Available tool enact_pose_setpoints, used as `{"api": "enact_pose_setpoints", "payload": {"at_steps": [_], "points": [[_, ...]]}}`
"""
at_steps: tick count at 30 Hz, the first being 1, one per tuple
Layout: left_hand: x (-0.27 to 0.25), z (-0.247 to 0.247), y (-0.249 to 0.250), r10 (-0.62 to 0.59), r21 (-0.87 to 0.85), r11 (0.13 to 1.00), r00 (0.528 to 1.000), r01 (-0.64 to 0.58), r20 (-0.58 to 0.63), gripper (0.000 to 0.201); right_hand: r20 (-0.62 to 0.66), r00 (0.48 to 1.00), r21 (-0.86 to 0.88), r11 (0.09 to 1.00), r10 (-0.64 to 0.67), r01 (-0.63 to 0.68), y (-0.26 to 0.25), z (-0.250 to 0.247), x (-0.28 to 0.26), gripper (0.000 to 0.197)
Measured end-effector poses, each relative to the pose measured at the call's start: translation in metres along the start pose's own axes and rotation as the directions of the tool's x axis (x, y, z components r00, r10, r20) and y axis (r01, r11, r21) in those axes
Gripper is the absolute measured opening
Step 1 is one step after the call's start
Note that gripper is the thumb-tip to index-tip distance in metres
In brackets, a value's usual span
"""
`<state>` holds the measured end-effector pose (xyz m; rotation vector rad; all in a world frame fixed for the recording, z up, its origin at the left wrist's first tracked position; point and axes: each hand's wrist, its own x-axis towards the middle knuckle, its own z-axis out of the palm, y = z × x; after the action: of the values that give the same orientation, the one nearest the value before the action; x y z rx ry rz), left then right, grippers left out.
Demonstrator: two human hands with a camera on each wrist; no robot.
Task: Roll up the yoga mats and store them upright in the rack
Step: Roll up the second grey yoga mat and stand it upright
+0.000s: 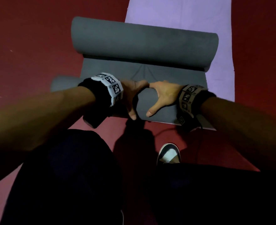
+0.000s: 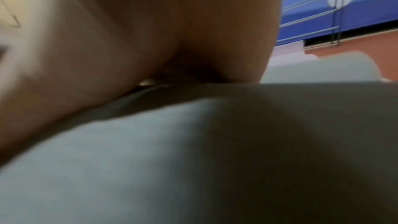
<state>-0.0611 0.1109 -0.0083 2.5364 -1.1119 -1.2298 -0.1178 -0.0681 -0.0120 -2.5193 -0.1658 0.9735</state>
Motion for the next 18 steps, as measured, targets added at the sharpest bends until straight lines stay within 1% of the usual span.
{"api": "enact_pose_setpoints", "payload": {"at_steps": [1, 2, 4, 6, 8, 9, 11, 12, 14, 15, 16, 17, 18], "points": [[0.0, -0.001, 0.003, 0.006, 0.095, 0.995, 1.0, -0.005, -0.008, 0.107, 0.015, 1.0, 0.026, 1.0, -0.002, 0.002, 0.0, -0.005, 0.0, 0.089], [0.0, -0.003, 0.005, -0.008, 0.161, 0.987, 1.0, 0.011, -0.022, 0.109, 0.025, 1.0, 0.032, 0.999, 0.006, -0.007, 0.0, -0.007, 0.001, 0.088], [0.002, -0.004, 0.003, -0.036, 0.162, 0.986, 0.999, 0.041, -0.034, 0.102, 0.022, 0.999, -0.004, 0.999, 0.034, -0.033, 0.0, -0.006, 0.002, 0.088], [0.003, -0.003, -0.002, -0.041, 0.035, 0.999, 0.999, 0.041, -0.008, 0.091, -0.007, 0.999, -0.056, 0.997, 0.051, -0.052, -0.002, 0.003, 0.0, 0.097], [0.001, -0.002, -0.006, -0.066, -0.097, 0.993, 0.997, 0.069, 0.037, 0.079, -0.032, 0.999, -0.154, 0.988, 0.025, -0.029, -0.004, 0.013, -0.003, 0.108], [0.002, -0.001, -0.008, -0.083, -0.143, 0.985, 0.995, 0.091, 0.061, 0.078, -0.041, 0.999, -0.206, 0.978, 0.006, -0.014, -0.005, 0.017, -0.005, 0.109], [0.003, 0.001, -0.008, -0.082, -0.169, 0.981, 0.994, 0.093, 0.07, 0.082, -0.055, 0.998, -0.267, 0.963, 0.003, -0.017, -0.005, 0.018, -0.005, 0.104], [0.004, 0.002, -0.006, -0.064, -0.172, 0.982, 0.996, 0.073, 0.057, 0.086, -0.058, 0.998, -0.282, 0.959, 0.011, -0.027, -0.004, 0.015, -0.003, 0.103], [0.006, 0.002, -0.003, -0.008, -0.17, 0.985, 1.0, 0.013, 0.029, 0.1, -0.044, 0.998, -0.23, 0.972, 0.033, -0.043, -0.001, 0.007, 0.0, 0.103], [0.007, 0.002, 0.0, 0.012, -0.116, 0.993, 1.0, -0.011, 0.007, 0.111, -0.033, 0.999, -0.177, 0.983, 0.043, -0.048, 0.001, 0.003, 0.002, 0.103], [0.008, 0.002, 0.001, 0.008, -0.009, 1.0, 1.0, -0.009, -0.019, 0.119, -0.026, 0.998, -0.134, 0.99, 0.049, -0.052, 0.002, 0.0, 0.003, 0.103], [0.008, 0.001, 0.003, -0.019, 0.093, 0.995, 0.998, 0.024, -0.052, 0.124, -0.021, 0.998, -0.111, 0.992, 0.051, -0.053, 0.002, -0.004, 0.004, 0.103], [0.008, 0.0, 0.003, -0.045, 0.148, 0.987, 0.996, 0.056, -0.08, 0.124, -0.014, 0.998, -0.103, 0.993, 0.057, -0.058, 0.003, -0.005, 0.006, 0.102]]}}
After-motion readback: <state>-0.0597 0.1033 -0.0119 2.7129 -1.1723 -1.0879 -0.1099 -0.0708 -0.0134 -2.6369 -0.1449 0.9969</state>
